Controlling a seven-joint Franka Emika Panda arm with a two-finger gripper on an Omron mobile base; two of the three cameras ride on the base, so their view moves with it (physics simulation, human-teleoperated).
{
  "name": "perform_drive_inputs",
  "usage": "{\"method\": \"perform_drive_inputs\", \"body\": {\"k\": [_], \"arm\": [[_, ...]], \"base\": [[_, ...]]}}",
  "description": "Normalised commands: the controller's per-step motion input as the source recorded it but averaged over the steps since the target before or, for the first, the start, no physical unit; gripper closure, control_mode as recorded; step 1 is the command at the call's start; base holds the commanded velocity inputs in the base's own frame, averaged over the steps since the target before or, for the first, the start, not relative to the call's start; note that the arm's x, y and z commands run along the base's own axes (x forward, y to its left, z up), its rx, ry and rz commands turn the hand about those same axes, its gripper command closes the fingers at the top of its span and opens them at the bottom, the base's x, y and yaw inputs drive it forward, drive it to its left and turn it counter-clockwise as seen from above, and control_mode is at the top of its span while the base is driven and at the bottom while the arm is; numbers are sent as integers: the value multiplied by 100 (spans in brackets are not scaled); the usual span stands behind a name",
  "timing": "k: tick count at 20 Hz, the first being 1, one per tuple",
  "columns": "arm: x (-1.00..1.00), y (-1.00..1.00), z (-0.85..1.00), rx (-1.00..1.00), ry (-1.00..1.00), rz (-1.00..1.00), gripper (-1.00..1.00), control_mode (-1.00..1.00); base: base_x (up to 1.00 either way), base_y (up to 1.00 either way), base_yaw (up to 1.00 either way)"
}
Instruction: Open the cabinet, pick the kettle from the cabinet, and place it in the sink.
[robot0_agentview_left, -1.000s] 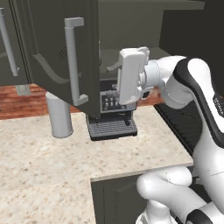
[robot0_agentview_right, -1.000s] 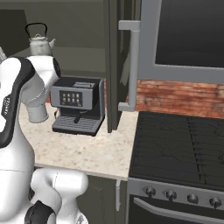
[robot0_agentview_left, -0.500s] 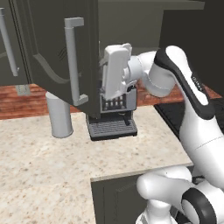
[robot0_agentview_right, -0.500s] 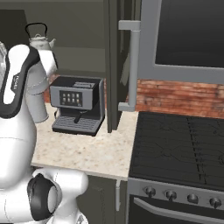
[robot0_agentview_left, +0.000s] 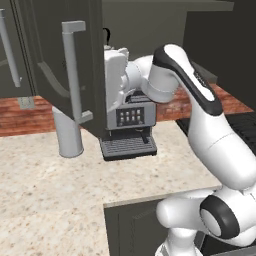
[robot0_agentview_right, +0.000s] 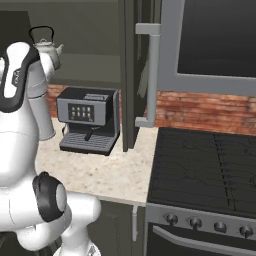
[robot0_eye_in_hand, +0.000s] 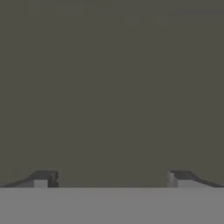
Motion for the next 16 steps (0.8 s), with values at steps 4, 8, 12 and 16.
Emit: {"method": "perform_drive_inputs", "body": {"k": [4,8,12,16], "arm": [[-3,39,0,0,0,14,-100,-100],[-9,44,0,0,-6,11,-100,-100],[-7,50,-8,-2,-10,4,-100,-100],[0,46,-14,-1,-10,0,-100,-100]], "base": [[0,0,0],[0,0,0],[0,0,0],[0,0,0]]}}
